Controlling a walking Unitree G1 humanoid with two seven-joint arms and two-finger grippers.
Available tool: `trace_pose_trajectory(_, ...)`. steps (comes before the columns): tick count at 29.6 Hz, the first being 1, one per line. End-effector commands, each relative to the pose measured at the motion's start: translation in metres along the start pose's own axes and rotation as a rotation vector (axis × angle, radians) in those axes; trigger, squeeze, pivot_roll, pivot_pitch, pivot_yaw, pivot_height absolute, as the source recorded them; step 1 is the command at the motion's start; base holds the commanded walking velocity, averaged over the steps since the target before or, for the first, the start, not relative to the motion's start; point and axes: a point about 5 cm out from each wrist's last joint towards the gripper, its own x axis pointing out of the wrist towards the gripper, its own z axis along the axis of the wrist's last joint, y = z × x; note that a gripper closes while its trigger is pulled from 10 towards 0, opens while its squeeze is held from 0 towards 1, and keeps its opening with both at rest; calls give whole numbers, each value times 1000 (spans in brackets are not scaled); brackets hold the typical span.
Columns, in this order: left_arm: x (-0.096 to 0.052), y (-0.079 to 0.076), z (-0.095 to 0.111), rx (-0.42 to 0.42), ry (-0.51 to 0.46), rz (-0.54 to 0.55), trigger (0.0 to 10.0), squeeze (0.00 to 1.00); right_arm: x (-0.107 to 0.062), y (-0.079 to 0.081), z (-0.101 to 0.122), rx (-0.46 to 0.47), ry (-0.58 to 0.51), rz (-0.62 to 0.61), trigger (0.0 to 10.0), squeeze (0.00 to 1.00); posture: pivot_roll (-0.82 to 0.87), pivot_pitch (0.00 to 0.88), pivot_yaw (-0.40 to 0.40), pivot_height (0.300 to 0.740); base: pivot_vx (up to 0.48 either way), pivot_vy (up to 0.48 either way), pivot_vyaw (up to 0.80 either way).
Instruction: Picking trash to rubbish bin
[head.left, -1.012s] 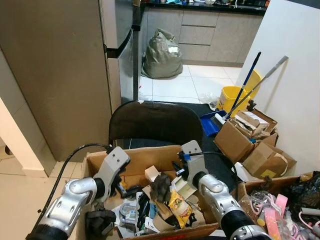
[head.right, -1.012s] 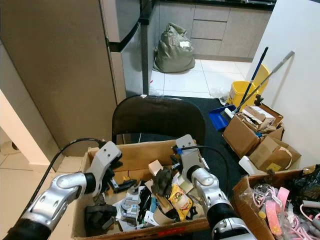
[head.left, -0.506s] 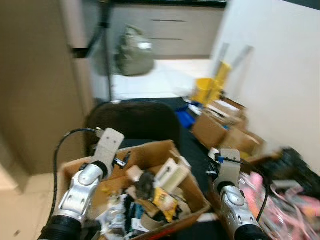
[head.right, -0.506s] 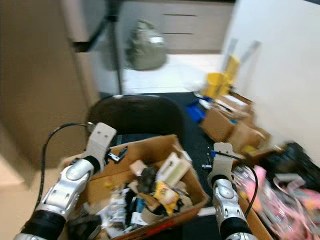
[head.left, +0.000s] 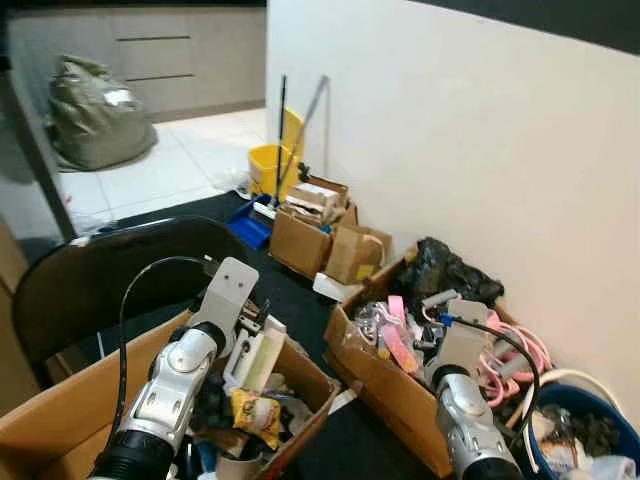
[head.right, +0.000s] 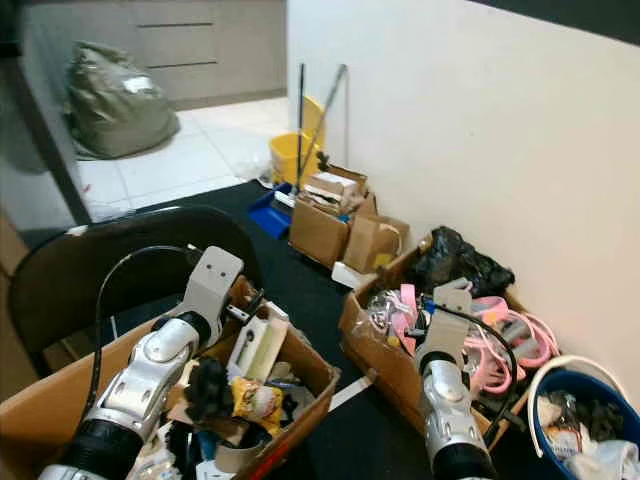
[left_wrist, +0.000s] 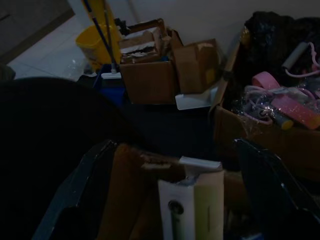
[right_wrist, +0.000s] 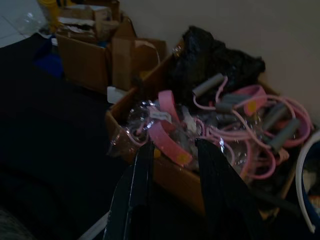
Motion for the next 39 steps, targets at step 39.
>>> trace_pose_trajectory(39, 6, 0, 10, 14, -35, 18, 10000, 0, -13, -5, -14, 42, 56, -52, 10000, 0, -42, 35, 35, 740, 0, 0, -800)
